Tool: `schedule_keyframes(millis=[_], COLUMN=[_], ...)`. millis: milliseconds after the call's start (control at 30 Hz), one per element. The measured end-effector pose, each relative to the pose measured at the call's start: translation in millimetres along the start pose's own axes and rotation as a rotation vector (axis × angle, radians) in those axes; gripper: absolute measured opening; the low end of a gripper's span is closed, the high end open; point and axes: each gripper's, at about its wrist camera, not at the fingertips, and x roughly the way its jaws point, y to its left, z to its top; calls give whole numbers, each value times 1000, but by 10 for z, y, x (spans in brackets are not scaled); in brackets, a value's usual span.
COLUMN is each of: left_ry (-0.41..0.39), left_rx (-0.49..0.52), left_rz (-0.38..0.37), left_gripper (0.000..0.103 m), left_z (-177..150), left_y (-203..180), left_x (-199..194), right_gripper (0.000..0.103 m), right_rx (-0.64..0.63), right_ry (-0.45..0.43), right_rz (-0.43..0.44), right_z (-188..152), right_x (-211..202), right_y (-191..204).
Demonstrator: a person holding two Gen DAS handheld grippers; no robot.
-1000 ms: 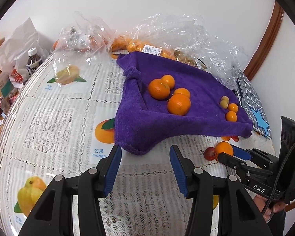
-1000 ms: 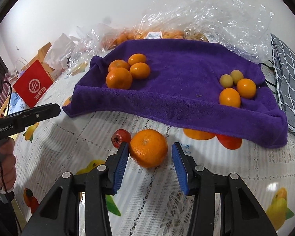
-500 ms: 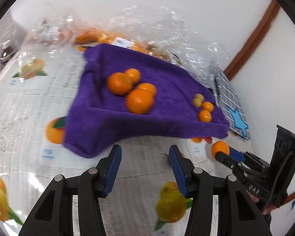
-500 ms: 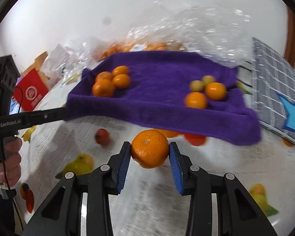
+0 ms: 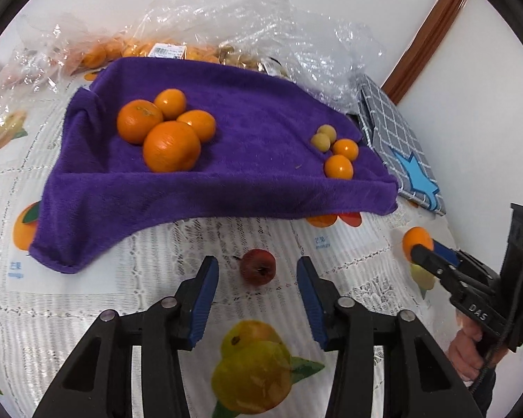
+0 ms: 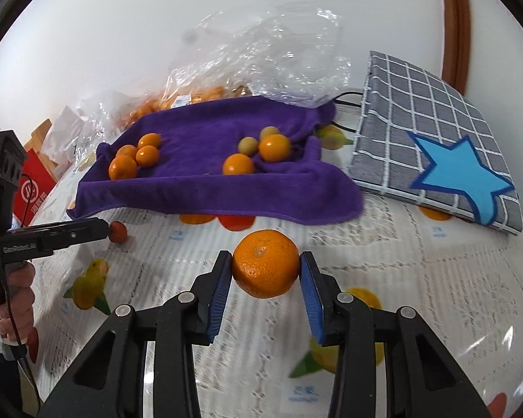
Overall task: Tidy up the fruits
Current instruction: 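Grasp an orange with right tool while left tool grasps the small red fruit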
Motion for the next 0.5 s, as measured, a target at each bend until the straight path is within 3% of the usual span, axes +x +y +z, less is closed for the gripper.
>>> schedule_keyframes(millis=[67, 267, 500], left_ry=[9, 21, 9], left_rx=[0, 27, 17], left_rz=[24, 80, 75], left_gripper=[41, 22, 22], left_z=[-2, 16, 14], left_y=[-20, -108, -68], left_x=[50, 132, -16], right_gripper=[39, 39, 39], right_rx=[1, 6, 5], right_ry=[-1, 6, 2], right_rz=[0, 2, 4], right_z=[-22, -32, 12], right_x=[-11, -2, -16], right_y=[-27, -70, -61])
